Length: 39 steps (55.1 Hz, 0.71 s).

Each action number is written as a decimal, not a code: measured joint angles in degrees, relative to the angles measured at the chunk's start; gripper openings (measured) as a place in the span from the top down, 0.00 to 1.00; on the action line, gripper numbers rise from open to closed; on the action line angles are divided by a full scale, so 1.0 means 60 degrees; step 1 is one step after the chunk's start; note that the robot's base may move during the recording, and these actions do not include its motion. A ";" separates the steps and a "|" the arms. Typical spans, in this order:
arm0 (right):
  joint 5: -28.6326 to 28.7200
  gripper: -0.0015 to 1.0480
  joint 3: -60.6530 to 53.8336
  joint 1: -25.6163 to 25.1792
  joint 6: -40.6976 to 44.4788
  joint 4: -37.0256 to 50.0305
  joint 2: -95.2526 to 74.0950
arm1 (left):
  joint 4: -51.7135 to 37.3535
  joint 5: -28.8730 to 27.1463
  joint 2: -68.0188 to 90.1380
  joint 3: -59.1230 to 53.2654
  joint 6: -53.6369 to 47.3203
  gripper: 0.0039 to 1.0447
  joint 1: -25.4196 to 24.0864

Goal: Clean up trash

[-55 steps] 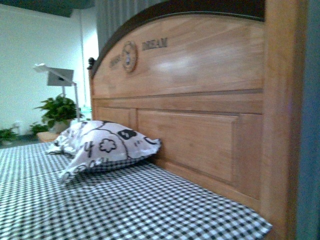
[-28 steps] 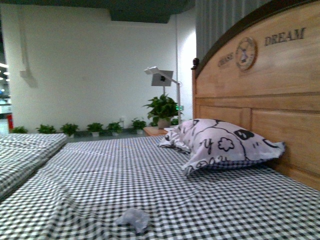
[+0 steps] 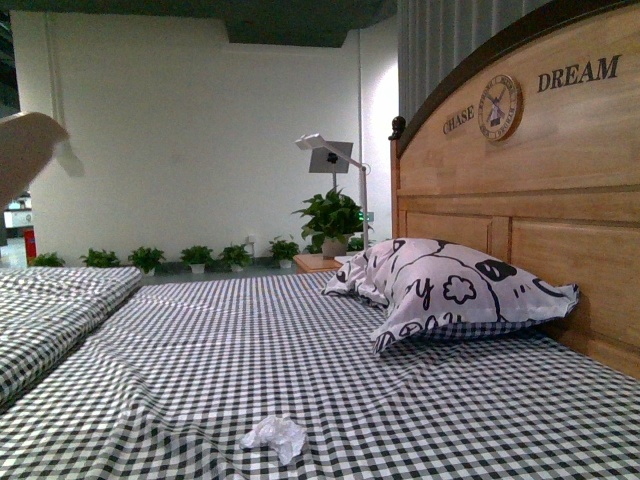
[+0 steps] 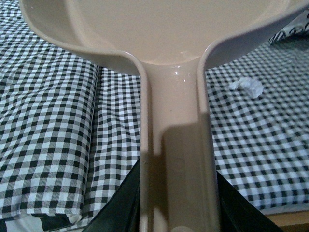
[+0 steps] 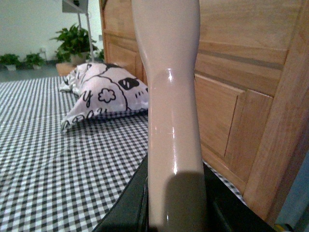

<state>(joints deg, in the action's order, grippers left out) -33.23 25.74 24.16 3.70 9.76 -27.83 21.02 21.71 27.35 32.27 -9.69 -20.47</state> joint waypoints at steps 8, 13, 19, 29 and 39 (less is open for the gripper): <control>0.0000 0.80 0.0000 0.0000 0.0000 0.0000 -0.0007 | -0.0568 0.0550 0.1840 0.0688 -0.2007 0.75 0.0277; 0.0000 0.80 0.0000 0.0000 0.0000 0.0000 -0.0007 | -0.0670 0.0976 0.3089 0.1144 -0.3690 0.75 0.0535; 0.0000 0.80 0.0000 0.0000 0.0000 0.0000 -0.0007 | -0.0535 0.1264 0.4364 0.1555 -0.5162 0.75 0.0856; 0.0000 0.80 0.0000 0.0000 0.0000 0.0000 -0.0007 | -0.0455 0.1271 0.5880 0.1978 -0.6193 0.75 0.1330; 0.0000 0.80 0.0000 0.0000 0.0000 0.0000 -0.0007 | -0.0841 0.1122 0.7100 0.2288 -0.6495 0.75 0.1566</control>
<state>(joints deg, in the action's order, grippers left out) -33.23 25.74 24.16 3.70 9.76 -27.88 15.97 28.45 69.95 46.00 -48.66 -11.07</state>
